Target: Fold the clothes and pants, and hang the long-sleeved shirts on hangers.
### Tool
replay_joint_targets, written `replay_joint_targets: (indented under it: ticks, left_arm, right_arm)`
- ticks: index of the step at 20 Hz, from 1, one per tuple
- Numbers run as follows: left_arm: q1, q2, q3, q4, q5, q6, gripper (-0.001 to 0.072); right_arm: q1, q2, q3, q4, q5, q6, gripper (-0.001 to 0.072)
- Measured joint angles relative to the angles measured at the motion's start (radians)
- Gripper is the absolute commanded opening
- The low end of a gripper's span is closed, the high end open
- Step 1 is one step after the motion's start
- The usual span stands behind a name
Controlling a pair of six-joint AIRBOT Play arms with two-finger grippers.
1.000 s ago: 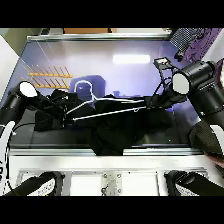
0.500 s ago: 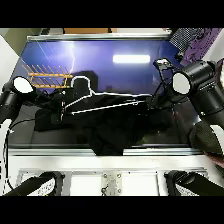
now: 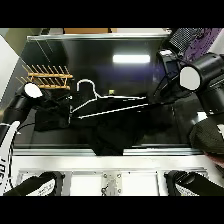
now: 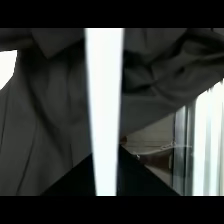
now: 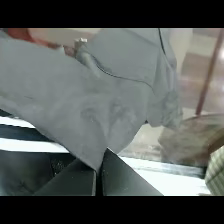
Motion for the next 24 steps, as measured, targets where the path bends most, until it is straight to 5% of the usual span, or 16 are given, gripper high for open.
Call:
replay_joint_targets:
  ticks: [8,24]
  left_arm:
    - [-0.097,-0.132,0.117,-0.016,-0.04,-0.046,0.0014]
    - [-0.081,-0.113,0.152,-0.013,-0.179,-0.06,0.0013]
  right_arm:
    - [0.001,0.0,0.061,0.063,0.001,-0.038,0.0018]
    - [0.0,0.0,0.071,-0.106,0.025,-0.036,0.0018]
